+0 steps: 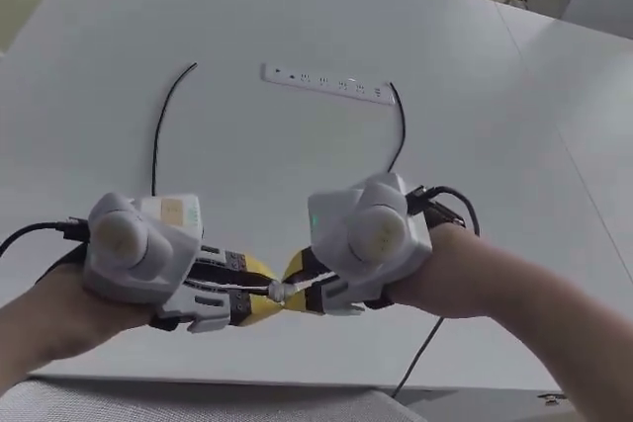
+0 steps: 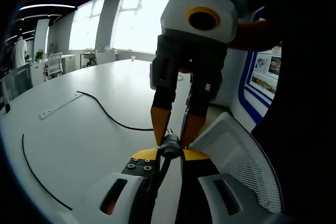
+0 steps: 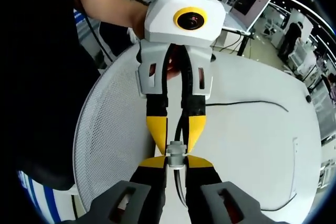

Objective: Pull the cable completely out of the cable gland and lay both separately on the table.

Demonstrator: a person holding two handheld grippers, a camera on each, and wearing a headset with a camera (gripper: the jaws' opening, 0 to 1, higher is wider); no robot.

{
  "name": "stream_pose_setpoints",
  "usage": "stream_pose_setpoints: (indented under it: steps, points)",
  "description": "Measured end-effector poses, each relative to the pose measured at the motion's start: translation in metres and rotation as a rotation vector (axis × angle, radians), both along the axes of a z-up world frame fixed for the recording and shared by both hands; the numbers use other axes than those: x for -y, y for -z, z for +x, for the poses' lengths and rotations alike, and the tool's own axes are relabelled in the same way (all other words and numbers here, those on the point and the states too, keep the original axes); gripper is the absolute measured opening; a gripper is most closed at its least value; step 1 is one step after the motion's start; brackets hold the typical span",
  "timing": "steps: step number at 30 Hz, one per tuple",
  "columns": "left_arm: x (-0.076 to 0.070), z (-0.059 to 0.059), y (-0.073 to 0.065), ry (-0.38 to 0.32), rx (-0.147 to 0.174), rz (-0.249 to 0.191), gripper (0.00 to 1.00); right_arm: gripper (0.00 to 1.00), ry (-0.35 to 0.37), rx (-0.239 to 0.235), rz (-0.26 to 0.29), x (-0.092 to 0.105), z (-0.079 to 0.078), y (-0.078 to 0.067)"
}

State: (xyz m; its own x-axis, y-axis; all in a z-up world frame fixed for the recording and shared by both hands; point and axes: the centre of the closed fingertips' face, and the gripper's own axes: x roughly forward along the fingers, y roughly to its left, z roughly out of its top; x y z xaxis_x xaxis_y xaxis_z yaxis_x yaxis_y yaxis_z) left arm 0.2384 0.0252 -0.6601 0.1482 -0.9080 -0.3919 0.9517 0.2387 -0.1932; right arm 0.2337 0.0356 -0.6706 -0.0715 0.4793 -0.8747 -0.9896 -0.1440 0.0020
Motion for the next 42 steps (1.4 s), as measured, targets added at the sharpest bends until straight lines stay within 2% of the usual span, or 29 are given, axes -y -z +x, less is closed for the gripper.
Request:
stream_pose_setpoints:
  steps: [3,6,12,17,21,24,27,29,30,31,33,35,36,37,38,39,41,42]
  points:
    - [0.001,-0.002,0.001,0.009,-0.006,0.007,0.16,0.07,-0.019,0.002,-0.009,0.001,-0.003,0.001]
    - [0.003,-0.003,0.002,0.019,0.021,0.027,0.16,0.07,-0.033,0.014,-0.022,0.002,-0.003,0.003]
    - [0.005,-0.004,0.006,0.023,-0.005,0.045,0.15,0.08,-0.044,0.013,-0.034,0.005,-0.005,0.004]
    - [0.004,-0.001,0.005,0.004,-0.019,0.042,0.15,0.09,-0.043,0.019,-0.014,0.004,-0.002,0.004]
    - [0.004,0.002,0.004,-0.009,-0.022,0.041,0.14,0.09,-0.022,0.002,0.000,0.004,0.001,0.002]
    - [0.005,0.001,0.004,-0.010,-0.016,0.043,0.14,0.10,-0.018,-0.009,-0.001,0.005,0.002,0.003]
    - [0.006,-0.001,0.004,-0.001,0.010,0.057,0.14,0.14,0.001,-0.026,-0.007,0.011,0.007,0.005]
    - [0.006,-0.001,0.004,-0.001,0.026,0.062,0.14,0.17,0.020,-0.053,-0.005,0.014,0.008,0.005]
    - [0.005,-0.001,0.004,0.005,0.052,0.069,0.14,0.18,0.030,-0.071,0.013,0.015,0.011,0.003]
    - [0.005,-0.001,0.005,0.004,0.068,0.078,0.14,0.19,0.051,-0.121,0.030,0.016,0.010,0.000]
    - [0.005,0.000,0.006,0.002,0.092,0.091,0.14,0.22,0.073,-0.189,0.036,0.020,0.011,-0.002]
    - [0.006,0.000,0.006,0.005,0.113,0.099,0.14,0.21,0.071,-0.240,0.062,0.019,0.011,-0.005]
    - [0.007,0.001,0.006,0.005,0.125,0.103,0.15,0.21,0.081,-0.292,0.070,0.018,0.011,-0.007]
    - [0.008,0.001,0.006,0.004,0.129,0.107,0.15,0.21,0.074,-0.314,0.087,0.016,0.012,-0.009]
    - [0.009,0.002,0.005,0.007,0.146,0.116,0.15,0.21,0.071,-0.362,0.101,0.015,0.012,-0.011]
    - [0.010,0.003,0.005,0.004,0.152,0.121,0.15,0.21,0.072,-0.398,0.089,0.016,0.012,-0.012]
    - [0.012,0.003,0.004,0.003,0.162,0.129,0.15,0.21,0.038,-0.438,0.077,0.017,0.011,-0.011]
    - [0.014,0.003,0.003,0.005,0.170,0.130,0.15,0.21,0.027,-0.487,0.063,0.018,0.010,-0.010]
